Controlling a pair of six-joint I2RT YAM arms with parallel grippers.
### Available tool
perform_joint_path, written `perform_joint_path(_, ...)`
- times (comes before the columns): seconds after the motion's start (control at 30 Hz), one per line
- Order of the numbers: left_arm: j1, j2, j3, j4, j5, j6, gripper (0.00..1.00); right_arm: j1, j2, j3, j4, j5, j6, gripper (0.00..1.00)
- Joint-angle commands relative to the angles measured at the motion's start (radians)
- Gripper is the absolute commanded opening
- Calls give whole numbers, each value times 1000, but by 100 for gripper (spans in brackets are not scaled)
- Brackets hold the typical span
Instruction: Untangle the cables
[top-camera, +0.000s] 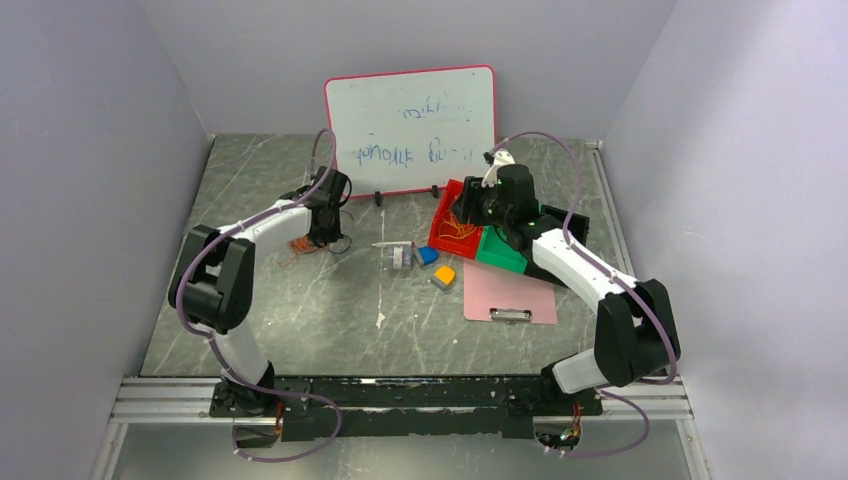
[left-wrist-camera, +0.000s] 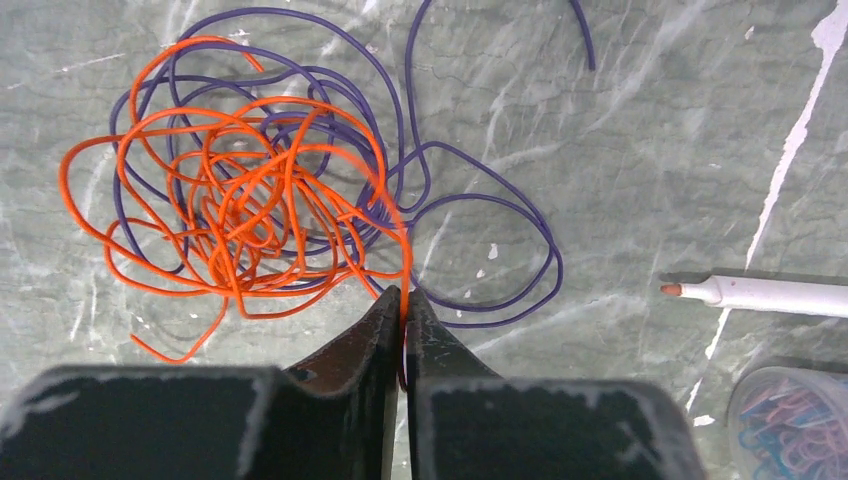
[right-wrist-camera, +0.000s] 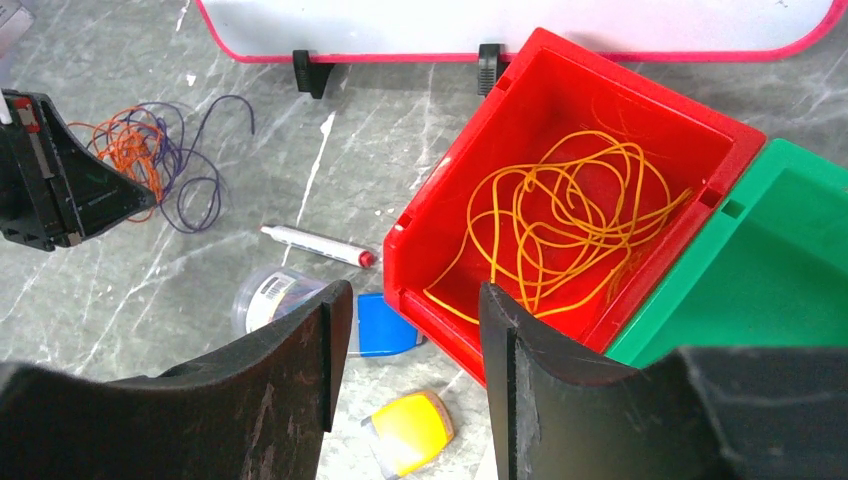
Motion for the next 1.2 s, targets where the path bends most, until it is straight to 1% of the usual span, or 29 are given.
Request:
perform_joint_path(0.0,7,-47,1,-23,-51,1,7,-3,12,20,27,-21,17,53)
perform_joint_path(0.27,5,-162,43,-35,-68,38,7,-3,-46,-18,78,24,52,53)
perform_joint_path(0.3,6,-183,54,-36,-69,72,7,-3,-54,-22,87,24,51,53)
perform_joint_path(0.5,6,-313,105,-15,-61,130,7,-3,-93,-51,155,-3,38,55)
perform_joint_path(0.67,7,-397,173,-21,-22,140,7,-3,-129,-92,275,-78,25,59)
perform_joint_path(0.73,6,-425,206,-21,-4,145,7,-1,-129,-97,327,-128,21,63)
perform_joint_path(0.83,5,-443,260,-48,8,156,7,15,-105,-82,400,-190,27,65)
perform_joint_path(0.93,5,-441,313,-98,21,172,7,53,-55,-37,437,-214,21,66)
perform_joint_path(1.0,6,-444,333,-121,60,191,7,84,-19,3,459,-228,17,67)
perform_joint_path(1.17,5,-484,316,-100,256,264,7,171,76,100,548,-271,44,67)
